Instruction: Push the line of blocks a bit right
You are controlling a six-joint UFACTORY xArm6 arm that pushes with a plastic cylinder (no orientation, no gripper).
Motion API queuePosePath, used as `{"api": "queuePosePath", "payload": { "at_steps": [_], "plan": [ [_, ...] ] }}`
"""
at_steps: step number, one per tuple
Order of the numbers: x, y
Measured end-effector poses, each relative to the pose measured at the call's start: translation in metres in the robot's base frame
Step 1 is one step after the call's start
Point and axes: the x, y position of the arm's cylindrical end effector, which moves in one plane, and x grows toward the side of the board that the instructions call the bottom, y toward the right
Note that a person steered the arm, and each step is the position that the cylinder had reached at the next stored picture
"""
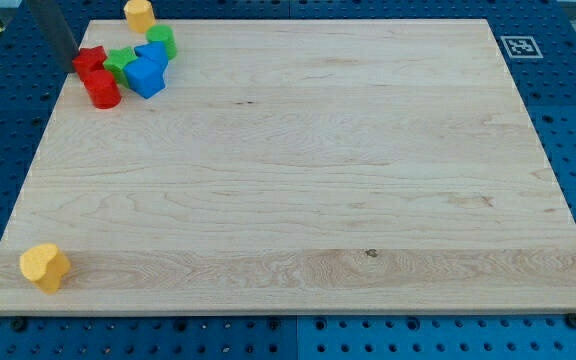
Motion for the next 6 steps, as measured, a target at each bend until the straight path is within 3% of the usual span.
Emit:
{"api": "queuePosePath", "payload": {
  "at_steps": [2, 3, 4, 6],
  "plan": [
    [0.163, 0.064],
    [0.193, 0.069],
    [0.179, 0.031],
    [0.03, 0.013]
  ]
}}
